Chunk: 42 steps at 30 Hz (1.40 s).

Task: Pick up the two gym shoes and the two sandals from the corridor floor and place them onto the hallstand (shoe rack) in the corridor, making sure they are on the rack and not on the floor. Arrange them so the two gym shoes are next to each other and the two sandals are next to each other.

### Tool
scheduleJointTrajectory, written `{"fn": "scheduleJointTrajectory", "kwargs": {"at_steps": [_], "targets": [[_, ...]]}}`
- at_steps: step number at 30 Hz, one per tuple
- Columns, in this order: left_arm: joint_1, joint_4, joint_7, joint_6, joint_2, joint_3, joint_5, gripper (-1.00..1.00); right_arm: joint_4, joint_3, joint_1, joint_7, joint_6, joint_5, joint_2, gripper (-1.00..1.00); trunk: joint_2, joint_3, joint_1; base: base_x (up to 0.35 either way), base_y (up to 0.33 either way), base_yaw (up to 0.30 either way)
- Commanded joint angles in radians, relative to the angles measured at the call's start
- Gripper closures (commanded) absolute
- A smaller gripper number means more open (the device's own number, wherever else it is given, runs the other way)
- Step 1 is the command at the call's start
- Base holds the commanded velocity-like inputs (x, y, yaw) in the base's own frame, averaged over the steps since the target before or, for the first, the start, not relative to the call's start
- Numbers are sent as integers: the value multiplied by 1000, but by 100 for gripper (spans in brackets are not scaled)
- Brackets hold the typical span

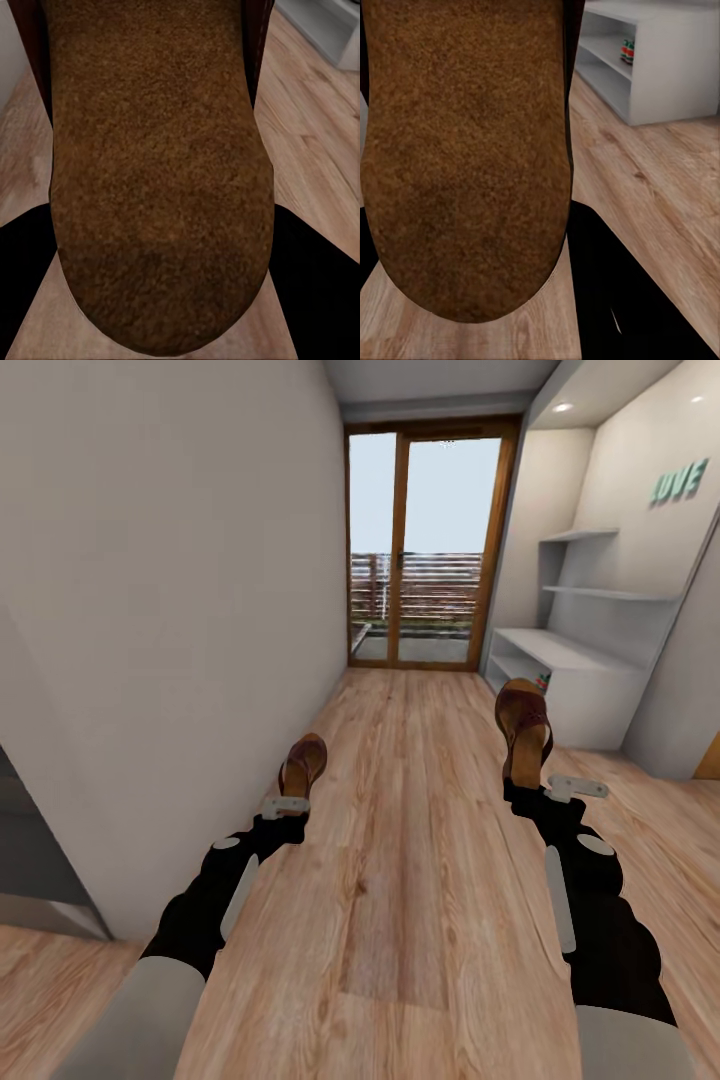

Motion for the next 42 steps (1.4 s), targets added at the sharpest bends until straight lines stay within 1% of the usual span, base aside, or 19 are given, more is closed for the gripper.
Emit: {"fn": "scheduleJointTrajectory", "kwargs": {"at_steps": [1, 20, 29, 39, 42], "targets": [[0, -1, -2, 6, 0, 1, 4, 100, -2, -1, -1, -1, 6, 1, 1, 100, 0, -1, 0, 348, 0, 0], [0, -1, -2, 6, 0, 1, 3, 100, -2, -1, -1, -1, 6, 1, 1, 100, 0, -1, 0, 348, 0, 0], [0, -2, -2, 6, 0, 0, 3, 100, -2, 0, 0, -1, 6, 1, 1, 100, 0, 10, 0, 348, 0, 0], [0, -1, -2, 6, 0, 1, 3, 100, -2, -1, -1, -1, 6, 1, 1, 100, 0, 11, 0, 348, 0, -4], [0, -1, -2, 6, 0, 0, 3, 100, -2, -1, 0, -1, 6, 1, 1, 100, 0, 13, 0, 348, 0, -124]]}}
